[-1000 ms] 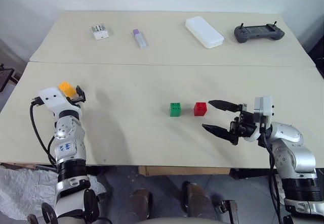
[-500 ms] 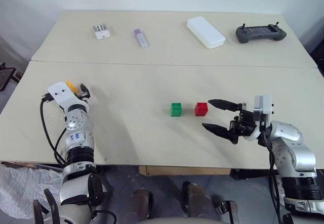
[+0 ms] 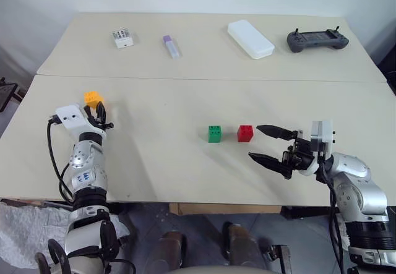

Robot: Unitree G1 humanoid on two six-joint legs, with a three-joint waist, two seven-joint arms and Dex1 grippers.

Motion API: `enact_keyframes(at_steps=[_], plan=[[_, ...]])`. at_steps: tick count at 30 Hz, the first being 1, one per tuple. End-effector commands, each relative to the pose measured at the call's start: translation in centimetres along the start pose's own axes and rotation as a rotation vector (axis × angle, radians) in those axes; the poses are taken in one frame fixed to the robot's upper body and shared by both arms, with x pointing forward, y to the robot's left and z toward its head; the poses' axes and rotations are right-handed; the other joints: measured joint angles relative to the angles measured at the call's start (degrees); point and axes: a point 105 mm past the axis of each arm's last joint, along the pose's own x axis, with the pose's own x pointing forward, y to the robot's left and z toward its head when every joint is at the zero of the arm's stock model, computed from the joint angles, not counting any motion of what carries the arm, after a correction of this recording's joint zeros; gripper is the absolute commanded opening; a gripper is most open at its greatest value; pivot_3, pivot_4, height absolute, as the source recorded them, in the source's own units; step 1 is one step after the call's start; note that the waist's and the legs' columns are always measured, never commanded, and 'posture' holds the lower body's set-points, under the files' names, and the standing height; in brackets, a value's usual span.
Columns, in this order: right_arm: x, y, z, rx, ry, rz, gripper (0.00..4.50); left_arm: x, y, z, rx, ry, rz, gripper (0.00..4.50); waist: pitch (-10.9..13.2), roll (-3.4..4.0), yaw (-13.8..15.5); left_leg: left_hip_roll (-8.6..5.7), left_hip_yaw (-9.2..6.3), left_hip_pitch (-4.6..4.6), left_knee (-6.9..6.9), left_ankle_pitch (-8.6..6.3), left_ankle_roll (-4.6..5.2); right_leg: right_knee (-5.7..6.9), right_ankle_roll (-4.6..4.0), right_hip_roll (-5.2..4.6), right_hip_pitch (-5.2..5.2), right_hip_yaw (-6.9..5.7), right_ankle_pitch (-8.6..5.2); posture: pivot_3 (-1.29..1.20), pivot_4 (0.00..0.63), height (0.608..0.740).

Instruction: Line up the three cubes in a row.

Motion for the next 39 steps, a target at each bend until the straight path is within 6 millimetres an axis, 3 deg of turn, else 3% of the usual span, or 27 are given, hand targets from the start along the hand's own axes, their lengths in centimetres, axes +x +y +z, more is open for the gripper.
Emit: enact_keyframes(at_steps=[1, 3, 4, 7, 12, 16, 21, 39], plan=[[-1.3, -0.1, 1.6, -0.052, -0.016, -0.030, 4.50, -0.7, -5.3, 2.5, 0.031, -0.009, -0.573, 1.69, 0.00, 0.00, 0.09, 0.01, 0.00, -0.01, 0.00, 0.00, 0.00, 0.01, 0.00, -0.01, 0.00, 0.00, 0.00, 0.00, 0.150, 0.740], [-2.7, 0.0, 1.7, -0.050, 0.003, -0.072, 4.50, -2.5, -8.4, 1.4, 0.153, 0.133, -0.982, 1.69, 0.00, 0.01, 0.24, -0.02, -0.02, -0.06, 0.00, -0.01, 0.03, 0.00, -0.01, -0.03, 0.01, -0.05, 0.00, 0.00, 0.150, 0.740], [-3.2, 0.1, 1.7, -0.048, 0.014, -0.088, 4.50, -3.0, -9.1, 0.7, 0.220, 0.189, -1.101, 1.69, 0.01, 0.02, 0.38, -0.02, -0.04, -0.05, -0.01, -0.01, 0.05, -0.03, -0.01, -0.04, 0.03, -0.06, 0.00, 0.00, 0.150, 0.740], [-4.1, 0.5, 1.7, -0.044, 0.035, -0.110, 4.50, -3.1, -10.1, 0.0, 0.278, 0.247, -1.249, 1.69, 0.00, 0.02, 0.15, -0.12, -0.04, -0.02, 0.00, -0.01, 0.11, -0.16, -0.04, -0.02, 0.14, -0.09, 0.05, 0.00, 0.150, 0.740], [-5.2, 1.4, 1.8, -0.052, 0.051, -0.159, 4.50, -2.5, -14.1, -1.0, 0.246, 0.296, -1.467, 1.69, 0.01, 0.01, -0.05, -0.09, 0.07, -0.07, -0.01, -0.01, 0.11, -0.18, -0.01, 0.11, 0.12, -0.15, 0.07, 0.00, 0.150, 0.740], [-5.4, 2.0, 2.0, -0.055, 0.053, -0.181, 4.50, -2.5, -15.6, -1.9, 0.232, 0.358, -1.517, 1.69, 0.02, -0.01, -0.62, -0.06, 0.16, -0.04, -0.02, -0.03, 0.14, -0.17, 0.00, 0.11, 0.10, -0.13, 0.08, 0.00, 0.150, 0.740], [-6.4, 2.9, 2.2, -0.051, 0.071, -0.222, 4.50, -2.4, -15.9, -2.6, 0.285, 0.393, -1.530, 1.69, 0.04, -0.04, -0.21, -0.07, 0.14, -0.06, -0.01, -0.03, 0.16, -0.15, 0.00, 0.10, 0.10, -0.13, 0.08, 0.00, 0.150, 0.740], [-6.2, 3.5, 2.3, -0.042, 0.071, -0.231, 4.50, -1.3, -14.1, -2.0, 0.352, 0.416, -1.440, 1.69, 0.04, -0.05, 0.07, -0.07, 0.14, -0.06, 0.11, -0.05, 0.18, -0.08, 0.03, 0.10, 0.11, -0.10, 0.09, 0.00, 0.150, 0.740]])
